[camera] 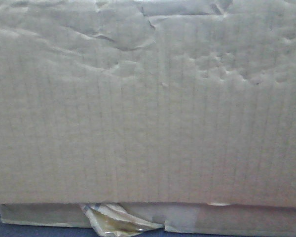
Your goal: Stack two boxes on right shelf middle
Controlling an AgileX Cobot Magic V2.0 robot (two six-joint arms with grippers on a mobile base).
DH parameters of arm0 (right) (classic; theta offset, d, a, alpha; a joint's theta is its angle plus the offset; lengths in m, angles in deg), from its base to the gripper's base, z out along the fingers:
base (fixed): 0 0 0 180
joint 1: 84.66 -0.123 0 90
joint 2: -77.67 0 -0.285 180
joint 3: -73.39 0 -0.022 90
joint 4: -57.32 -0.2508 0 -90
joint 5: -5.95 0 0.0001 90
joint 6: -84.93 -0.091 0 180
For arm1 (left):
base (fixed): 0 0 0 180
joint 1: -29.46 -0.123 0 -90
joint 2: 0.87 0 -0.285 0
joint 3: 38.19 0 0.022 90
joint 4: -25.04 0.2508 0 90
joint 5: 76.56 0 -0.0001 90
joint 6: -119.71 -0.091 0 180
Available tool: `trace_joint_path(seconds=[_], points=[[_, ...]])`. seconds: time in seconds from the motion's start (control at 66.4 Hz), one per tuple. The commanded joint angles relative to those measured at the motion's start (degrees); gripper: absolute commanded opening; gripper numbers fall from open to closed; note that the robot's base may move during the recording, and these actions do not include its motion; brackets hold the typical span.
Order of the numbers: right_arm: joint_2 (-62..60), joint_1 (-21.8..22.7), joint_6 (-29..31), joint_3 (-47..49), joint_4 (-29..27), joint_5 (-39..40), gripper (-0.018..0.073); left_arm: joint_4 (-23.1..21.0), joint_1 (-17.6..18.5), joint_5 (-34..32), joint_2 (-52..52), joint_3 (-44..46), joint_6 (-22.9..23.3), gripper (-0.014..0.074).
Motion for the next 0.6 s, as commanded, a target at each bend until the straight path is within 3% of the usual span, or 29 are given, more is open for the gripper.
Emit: trace_joint_path(seconds=[0.0, 0.286, 0.392, 0.497, 0.588], points=[[-0.2, 0.1, 0.2, 0.5, 0.2, 1.4, -0.0162, -1.2, 1.0, -0.3, -2.5, 0.4, -1.8, 0.0337], [-0.2, 0.1, 0.2, 0.5, 0.2, 1.4, -0.0162, -1.9, 1.1, 0.1, -8.1, 0.4, -1.7, 0.0257], [-0.2, 0.1, 0.2, 0.5, 0.2, 1.4, -0.0162, -1.3, 1.1, 0.0, -8.1, 0.6, -1.7, 0.0111], [-0.2, 0.1, 0.2, 0.5, 0.2, 1.4, -0.0162, -1.3, 1.1, 0.0, -8.1, 0.6, -1.7, -0.0100], [-0.2, 0.1, 0.2, 0.5, 0.2, 1.4, -0.0162, -2.4, 1.1, 1.1, -8.0, 1.7, -1.5, -0.0111]])
